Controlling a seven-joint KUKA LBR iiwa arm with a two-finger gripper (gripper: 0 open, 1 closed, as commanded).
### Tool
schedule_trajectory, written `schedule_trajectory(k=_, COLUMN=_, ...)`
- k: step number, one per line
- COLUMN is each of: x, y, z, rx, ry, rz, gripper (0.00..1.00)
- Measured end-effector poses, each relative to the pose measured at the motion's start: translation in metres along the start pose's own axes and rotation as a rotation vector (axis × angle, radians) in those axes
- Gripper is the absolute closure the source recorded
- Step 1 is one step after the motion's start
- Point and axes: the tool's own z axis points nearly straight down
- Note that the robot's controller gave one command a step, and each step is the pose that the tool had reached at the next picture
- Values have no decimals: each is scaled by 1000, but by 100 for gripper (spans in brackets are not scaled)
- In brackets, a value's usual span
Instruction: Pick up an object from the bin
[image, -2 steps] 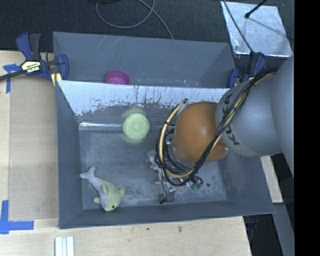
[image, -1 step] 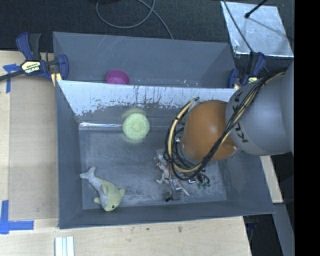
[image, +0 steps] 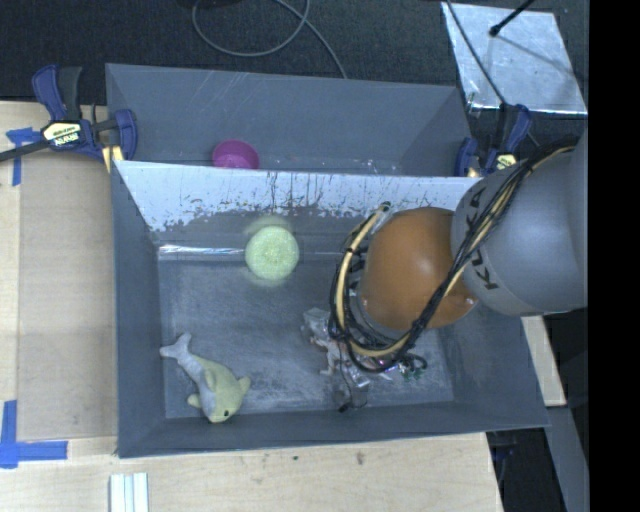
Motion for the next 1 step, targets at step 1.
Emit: schedule_trajectory(k=1, x=-9, y=-16, z=-5, rx=-3, ry=-1, rz=-308, gripper=0)
